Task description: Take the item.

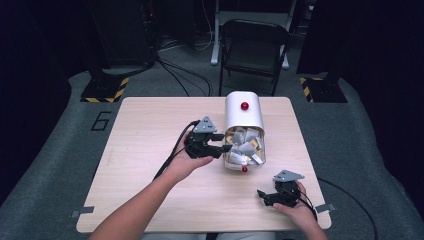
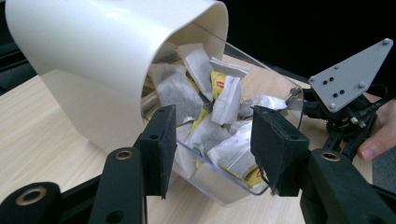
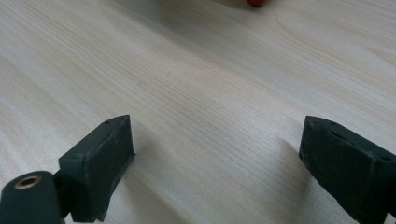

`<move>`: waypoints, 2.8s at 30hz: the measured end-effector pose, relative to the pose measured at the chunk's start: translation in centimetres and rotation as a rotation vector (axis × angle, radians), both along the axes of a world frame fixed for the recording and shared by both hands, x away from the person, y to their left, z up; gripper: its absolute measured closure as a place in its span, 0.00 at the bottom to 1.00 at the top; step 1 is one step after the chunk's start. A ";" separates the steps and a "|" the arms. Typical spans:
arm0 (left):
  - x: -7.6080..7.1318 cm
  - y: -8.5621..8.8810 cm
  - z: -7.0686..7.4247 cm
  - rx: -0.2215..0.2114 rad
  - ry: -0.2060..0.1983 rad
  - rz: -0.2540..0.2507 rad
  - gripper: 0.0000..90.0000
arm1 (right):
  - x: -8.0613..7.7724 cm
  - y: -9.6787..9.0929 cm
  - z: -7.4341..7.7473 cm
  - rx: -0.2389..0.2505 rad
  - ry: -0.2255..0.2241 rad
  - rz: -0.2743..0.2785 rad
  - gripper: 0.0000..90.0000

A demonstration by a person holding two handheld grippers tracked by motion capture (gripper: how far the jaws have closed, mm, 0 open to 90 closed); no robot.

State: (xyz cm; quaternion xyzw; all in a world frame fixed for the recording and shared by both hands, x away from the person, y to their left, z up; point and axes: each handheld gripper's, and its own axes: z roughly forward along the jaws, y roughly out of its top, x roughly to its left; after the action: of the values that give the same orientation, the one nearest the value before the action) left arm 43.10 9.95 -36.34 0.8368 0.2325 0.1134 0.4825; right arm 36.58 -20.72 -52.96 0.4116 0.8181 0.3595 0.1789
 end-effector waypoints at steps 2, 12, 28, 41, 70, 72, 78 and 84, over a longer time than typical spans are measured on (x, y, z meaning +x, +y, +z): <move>0.0 -0.4 0.0 -0.006 -0.001 -0.004 0.59 | 0.0 0.0 0.0 0.000 0.000 0.000 0.10; 0.5 -1.7 -0.3 0.010 0.001 -0.015 0.61 | 0.0 0.0 0.0 0.000 0.000 0.000 0.10; 1.3 -3.1 -1.3 0.014 0.016 -0.025 0.66 | 0.0 0.0 0.0 0.000 -0.001 0.002 0.10; 1.8 -4.9 -2.3 0.024 0.034 -0.042 0.66 | 0.0 0.0 0.0 0.002 0.000 0.000 0.10; 1.6 -5.4 -2.4 0.020 0.019 -0.059 0.97 | 0.0 0.0 0.0 0.002 0.001 0.000 0.10; 1.6 -5.4 -2.2 0.021 0.011 -0.055 0.98 | 0.0 0.0 0.0 0.000 -0.001 0.002 0.10; 1.4 -5.2 -1.7 0.016 0.010 -0.062 0.98 | 0.0 0.0 0.0 0.002 0.000 0.000 0.10; 0.9 -4.4 -0.4 0.003 -0.008 -0.070 0.98 | 0.0 0.0 0.0 0.001 -0.001 0.002 0.10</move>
State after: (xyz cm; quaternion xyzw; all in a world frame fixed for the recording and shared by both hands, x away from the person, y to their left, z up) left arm 44.04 5.50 -36.78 0.8446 0.2011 0.1004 0.4859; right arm 36.60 -20.74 -52.97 0.4107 0.8183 0.3601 0.1788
